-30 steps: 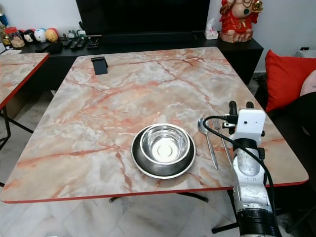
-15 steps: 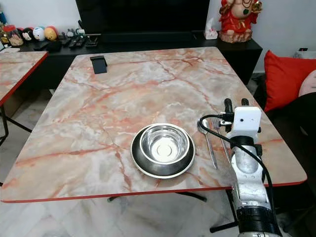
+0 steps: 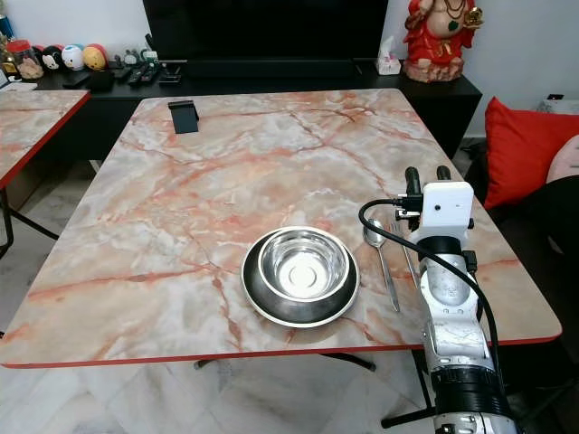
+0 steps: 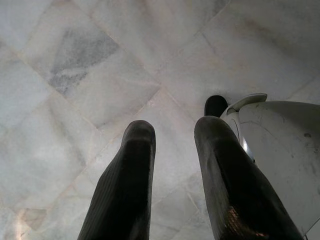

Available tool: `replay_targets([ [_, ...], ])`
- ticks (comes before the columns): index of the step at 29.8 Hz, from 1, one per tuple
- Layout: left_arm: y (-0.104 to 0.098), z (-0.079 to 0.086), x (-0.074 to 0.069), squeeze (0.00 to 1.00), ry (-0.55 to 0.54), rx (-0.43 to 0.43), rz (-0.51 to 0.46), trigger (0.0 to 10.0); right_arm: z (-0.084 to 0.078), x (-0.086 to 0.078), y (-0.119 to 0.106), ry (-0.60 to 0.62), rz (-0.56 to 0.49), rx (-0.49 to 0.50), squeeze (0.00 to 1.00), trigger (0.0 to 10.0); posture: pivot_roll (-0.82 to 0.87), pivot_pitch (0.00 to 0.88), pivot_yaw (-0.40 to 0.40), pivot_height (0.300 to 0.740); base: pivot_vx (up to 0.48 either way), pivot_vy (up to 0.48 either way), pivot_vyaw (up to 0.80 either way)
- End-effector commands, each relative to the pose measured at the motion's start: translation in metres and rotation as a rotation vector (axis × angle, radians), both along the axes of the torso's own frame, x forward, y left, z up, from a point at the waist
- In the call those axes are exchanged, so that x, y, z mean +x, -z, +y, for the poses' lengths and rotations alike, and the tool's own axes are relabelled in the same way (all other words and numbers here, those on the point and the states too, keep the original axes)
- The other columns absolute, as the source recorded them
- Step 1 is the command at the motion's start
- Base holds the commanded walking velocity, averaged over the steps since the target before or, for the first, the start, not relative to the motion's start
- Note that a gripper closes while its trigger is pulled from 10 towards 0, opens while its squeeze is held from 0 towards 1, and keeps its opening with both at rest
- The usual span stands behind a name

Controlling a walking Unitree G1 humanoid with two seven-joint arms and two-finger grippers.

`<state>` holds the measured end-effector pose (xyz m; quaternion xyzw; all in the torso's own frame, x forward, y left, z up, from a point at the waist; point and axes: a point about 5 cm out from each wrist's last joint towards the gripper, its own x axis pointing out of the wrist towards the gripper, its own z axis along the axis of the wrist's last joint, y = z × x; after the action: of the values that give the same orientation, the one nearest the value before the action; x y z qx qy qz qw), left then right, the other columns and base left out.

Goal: Setting the table

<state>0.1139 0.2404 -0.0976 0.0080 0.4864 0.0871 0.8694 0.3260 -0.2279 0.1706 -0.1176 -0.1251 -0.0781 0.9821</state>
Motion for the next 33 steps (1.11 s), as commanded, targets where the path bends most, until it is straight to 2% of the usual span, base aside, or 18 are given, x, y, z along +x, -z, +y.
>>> replay_targets([
  [1, 0.0008, 0.0019, -0.0038, 0.0, -0.01, 0.0, 0.015, 10.0, -0.002, 0.0019, -0.0015, 0.008, 0.006, 0.007, 0.0, 10.0, -0.07, 0.0, 0.008, 0.732, 0.0, 0.0, 0.0],
  [9, 0.0006, 0.0022, -0.0031, 0.0, -0.014, -0.002, 0.014, 10.0, -0.0033, 0.003, -0.0036, 0.017, -0.002, 0.012, 0.0, 10.0, -0.08, 0.0, 0.009, 0.732, 0.0, 0.0, 0.0],
  [33, 0.0007, 0.0019, -0.0031, 0.0, -0.025, -0.006, 0.012, 10.0, -0.0022, 0.0049, -0.0033, 0.018, 0.006, 0.013, 0.0, 10.0, -0.07, 0.0, 0.006, 0.732, 0.0, 0.283, 0.0],
])
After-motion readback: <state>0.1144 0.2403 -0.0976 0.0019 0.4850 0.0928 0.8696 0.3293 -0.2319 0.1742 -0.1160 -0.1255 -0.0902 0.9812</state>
